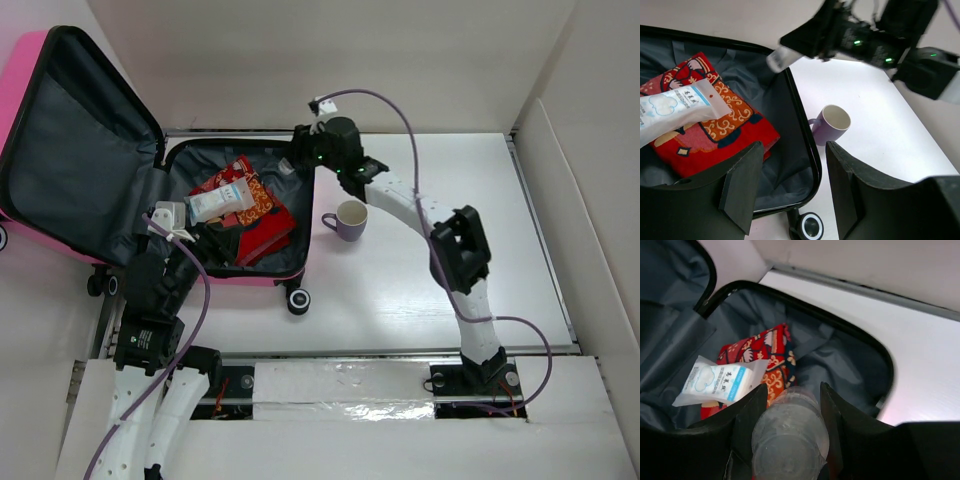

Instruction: Pack the luggage

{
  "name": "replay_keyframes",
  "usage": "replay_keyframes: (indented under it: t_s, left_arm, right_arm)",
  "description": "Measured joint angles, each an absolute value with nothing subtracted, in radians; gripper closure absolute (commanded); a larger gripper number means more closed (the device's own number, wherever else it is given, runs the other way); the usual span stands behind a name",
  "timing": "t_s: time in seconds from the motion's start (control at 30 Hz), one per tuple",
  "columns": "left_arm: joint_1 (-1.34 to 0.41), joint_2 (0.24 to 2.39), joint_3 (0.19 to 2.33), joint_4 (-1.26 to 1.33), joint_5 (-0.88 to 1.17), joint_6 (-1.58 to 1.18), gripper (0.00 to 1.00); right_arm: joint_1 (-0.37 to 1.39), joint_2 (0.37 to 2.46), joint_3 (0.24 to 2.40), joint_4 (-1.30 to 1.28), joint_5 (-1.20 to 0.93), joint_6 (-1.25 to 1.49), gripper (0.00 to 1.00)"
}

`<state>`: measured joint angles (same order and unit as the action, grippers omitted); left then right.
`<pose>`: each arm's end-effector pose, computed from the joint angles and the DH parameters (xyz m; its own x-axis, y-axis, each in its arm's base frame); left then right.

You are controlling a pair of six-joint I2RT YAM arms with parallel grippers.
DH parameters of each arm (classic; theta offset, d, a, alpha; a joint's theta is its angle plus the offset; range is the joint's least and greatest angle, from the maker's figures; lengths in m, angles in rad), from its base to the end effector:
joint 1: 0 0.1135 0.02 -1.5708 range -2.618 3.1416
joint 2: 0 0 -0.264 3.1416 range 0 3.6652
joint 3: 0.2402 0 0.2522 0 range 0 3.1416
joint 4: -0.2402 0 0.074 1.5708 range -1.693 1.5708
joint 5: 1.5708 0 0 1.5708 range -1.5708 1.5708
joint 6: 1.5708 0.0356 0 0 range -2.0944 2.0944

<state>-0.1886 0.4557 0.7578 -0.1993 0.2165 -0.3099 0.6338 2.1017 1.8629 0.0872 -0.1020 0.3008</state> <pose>0.1038 -0.0276 0.3710 -0.0238 -0.2987 -0.9541 0.4050 0.8696 -0.2823 0.4120 0.3073 0.3250 -0.3148 0.1344 -0.9396 -0.6041 0.7352 0.3076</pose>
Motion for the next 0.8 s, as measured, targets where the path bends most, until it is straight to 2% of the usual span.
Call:
replay_keyframes:
  t_s: [0.13,0.33,0.7,0.8]
  left_arm:
    - [-0.189,0.456,0.758,-0.199,0.217,-0.311,0.5]
    - [-0.189,0.456,0.758,-0.199,0.217,-0.312,0.5]
    - [-0.189,0.456,0.758,-0.199,0.219,-0.312,0.5]
    - [-0.189,0.456,0.758,-0.199,0.221,-0.312,0.5]
  right_arm:
    - [0.683,2.254,1.999,0.052,-0.122,0.303,0.64]
    - [0.756,2.327,2.035,0.001,-0.082,0.287,0.61]
    - [0.774,2.359,2.086,-0.001,0.232,0.205,0.59]
    - [0.775,2.385,2.084,-0.001,0.3,0.181,0.55]
